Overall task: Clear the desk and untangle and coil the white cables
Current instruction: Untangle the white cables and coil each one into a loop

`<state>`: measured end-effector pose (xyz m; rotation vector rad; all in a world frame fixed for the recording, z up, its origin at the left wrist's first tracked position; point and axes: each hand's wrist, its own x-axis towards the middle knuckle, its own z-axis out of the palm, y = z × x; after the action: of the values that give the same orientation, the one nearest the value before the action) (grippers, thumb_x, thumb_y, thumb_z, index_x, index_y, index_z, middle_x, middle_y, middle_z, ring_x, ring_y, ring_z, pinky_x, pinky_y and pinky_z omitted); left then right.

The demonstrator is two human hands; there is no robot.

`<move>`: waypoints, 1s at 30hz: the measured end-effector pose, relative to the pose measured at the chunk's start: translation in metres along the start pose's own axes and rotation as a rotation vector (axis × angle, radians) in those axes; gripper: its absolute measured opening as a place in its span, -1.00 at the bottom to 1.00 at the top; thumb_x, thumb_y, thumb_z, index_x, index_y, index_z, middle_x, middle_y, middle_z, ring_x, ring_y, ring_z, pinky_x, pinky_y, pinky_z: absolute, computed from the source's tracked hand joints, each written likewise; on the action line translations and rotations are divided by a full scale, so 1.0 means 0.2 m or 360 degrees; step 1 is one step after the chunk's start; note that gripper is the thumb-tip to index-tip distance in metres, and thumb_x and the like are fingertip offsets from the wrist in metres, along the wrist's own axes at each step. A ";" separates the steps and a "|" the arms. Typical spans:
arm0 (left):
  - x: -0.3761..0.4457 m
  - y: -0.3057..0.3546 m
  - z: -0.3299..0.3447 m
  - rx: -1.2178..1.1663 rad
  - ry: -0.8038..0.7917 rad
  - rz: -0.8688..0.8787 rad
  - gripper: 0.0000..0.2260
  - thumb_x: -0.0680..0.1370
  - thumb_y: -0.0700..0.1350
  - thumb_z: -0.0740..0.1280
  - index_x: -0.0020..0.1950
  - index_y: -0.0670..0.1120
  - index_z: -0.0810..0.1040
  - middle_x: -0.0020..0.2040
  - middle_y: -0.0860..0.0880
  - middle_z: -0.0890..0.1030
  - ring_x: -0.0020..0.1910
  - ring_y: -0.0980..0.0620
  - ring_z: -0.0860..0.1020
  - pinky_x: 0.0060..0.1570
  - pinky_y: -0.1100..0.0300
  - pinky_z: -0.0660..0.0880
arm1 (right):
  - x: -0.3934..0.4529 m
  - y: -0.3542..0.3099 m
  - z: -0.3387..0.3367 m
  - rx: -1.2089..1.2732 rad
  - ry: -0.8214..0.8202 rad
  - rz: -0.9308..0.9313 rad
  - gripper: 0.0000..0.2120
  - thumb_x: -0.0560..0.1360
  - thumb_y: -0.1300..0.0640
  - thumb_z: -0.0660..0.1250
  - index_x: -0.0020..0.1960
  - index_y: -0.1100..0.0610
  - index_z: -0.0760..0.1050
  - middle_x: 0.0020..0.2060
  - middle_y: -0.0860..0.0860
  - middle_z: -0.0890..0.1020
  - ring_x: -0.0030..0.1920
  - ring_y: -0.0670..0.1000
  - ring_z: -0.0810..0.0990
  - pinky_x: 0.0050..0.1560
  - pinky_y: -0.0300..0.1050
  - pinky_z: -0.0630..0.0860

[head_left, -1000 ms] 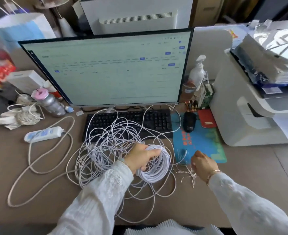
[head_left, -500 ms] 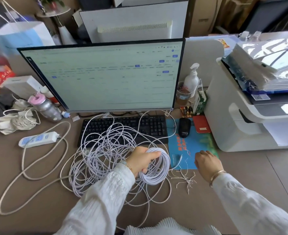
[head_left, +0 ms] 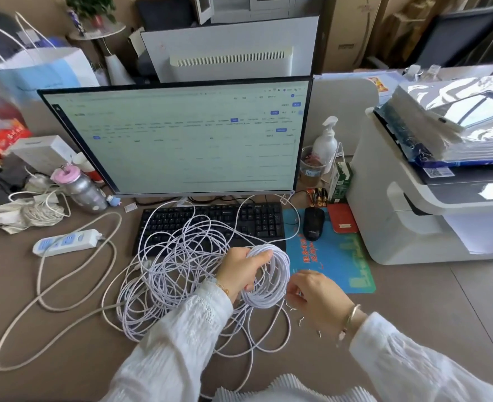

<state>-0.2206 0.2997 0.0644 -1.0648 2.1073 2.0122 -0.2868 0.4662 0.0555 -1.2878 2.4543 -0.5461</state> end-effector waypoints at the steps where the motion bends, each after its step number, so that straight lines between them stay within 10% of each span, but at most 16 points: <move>1: -0.01 0.01 0.01 0.0057 -0.0024 0.0043 -0.69 0.52 -0.03 0.41 -0.37 -0.06 0.42 -0.53 0.03 0.25 -0.61 0.07 0.23 -0.53 0.25 0.19 | 0.02 -0.01 0.00 0.0005 0.0034 -0.0004 -0.87 0.53 0.13 0.27 -0.07 0.18 0.55 -0.14 0.00 0.54 -0.04 0.06 0.52 -0.11 -0.18 0.34; 6: -0.08 0.04 0.07 0.0232 0.0011 0.0172 -0.57 0.57 0.13 0.26 -0.42 -0.10 0.39 -0.57 0.08 0.29 -0.61 0.11 0.24 -0.48 0.19 0.19 | 0.09 -0.04 0.02 -0.0007 0.0441 -0.0107 -0.86 0.37 0.22 0.44 -0.31 0.16 0.50 -0.36 0.04 0.54 -0.32 0.14 0.54 -0.35 -0.05 0.50; 13: -0.13 0.06 0.07 0.0610 0.0158 0.0360 -0.53 0.65 -0.02 0.13 -0.48 -0.07 0.33 -0.58 0.06 0.32 -0.50 0.07 0.30 -0.36 0.13 0.22 | 0.06 -0.07 0.02 -0.0009 0.0839 -0.0246 -0.74 0.52 0.05 0.16 -0.25 0.13 0.50 -0.31 -0.02 0.49 -0.30 0.03 0.44 -0.22 -0.12 0.37; 30: -0.12 0.06 0.03 0.0854 -0.0088 0.0313 -0.72 0.61 -0.12 0.15 -0.20 -0.20 0.54 -0.45 0.04 0.42 -0.43 0.05 0.38 -0.34 0.16 0.30 | 0.09 0.04 -0.12 0.0234 0.0433 -0.0589 -0.93 0.49 0.12 0.34 -0.15 0.10 0.53 -0.02 0.01 0.50 -0.10 0.00 0.52 -0.10 -0.21 0.47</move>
<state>-0.2112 0.3149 0.0855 -0.7251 2.5815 1.3685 -0.3135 0.4592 0.0702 -1.7118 2.3294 -1.0366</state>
